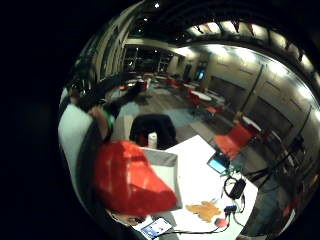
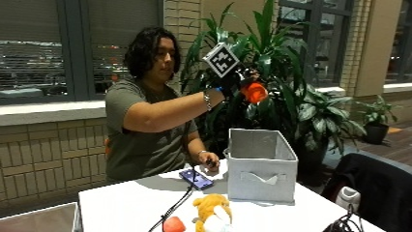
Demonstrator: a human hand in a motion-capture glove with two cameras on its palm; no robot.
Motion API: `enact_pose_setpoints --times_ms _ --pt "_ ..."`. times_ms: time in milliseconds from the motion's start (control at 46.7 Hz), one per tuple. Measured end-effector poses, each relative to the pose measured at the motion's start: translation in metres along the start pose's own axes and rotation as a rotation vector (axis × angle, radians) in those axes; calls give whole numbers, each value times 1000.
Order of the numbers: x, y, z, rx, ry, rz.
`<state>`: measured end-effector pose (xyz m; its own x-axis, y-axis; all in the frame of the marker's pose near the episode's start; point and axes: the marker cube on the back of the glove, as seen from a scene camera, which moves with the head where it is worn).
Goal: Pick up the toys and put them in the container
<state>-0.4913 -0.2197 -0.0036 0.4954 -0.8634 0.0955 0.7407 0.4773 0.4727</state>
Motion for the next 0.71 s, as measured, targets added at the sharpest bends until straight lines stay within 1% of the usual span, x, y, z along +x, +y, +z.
enact_pose_setpoints --times_ms 86,150,193,236,321,386,429,471,600,707 --pt "9 10 15 -109 49 62" --pt "7 20 14 -129 -13 76" --pt "15 29 12 -135 15 76" --pt "29 42 8 -151 90 79" --pt "57 75 -3 -192 137 81" --pt "84 107 -8 -227 217 113" --pt "105 133 -9 -260 292 164" --pt "125 162 -10 -304 333 245" --pt "172 257 -11 -462 295 547" --pt "201 330 -7 -617 323 691"
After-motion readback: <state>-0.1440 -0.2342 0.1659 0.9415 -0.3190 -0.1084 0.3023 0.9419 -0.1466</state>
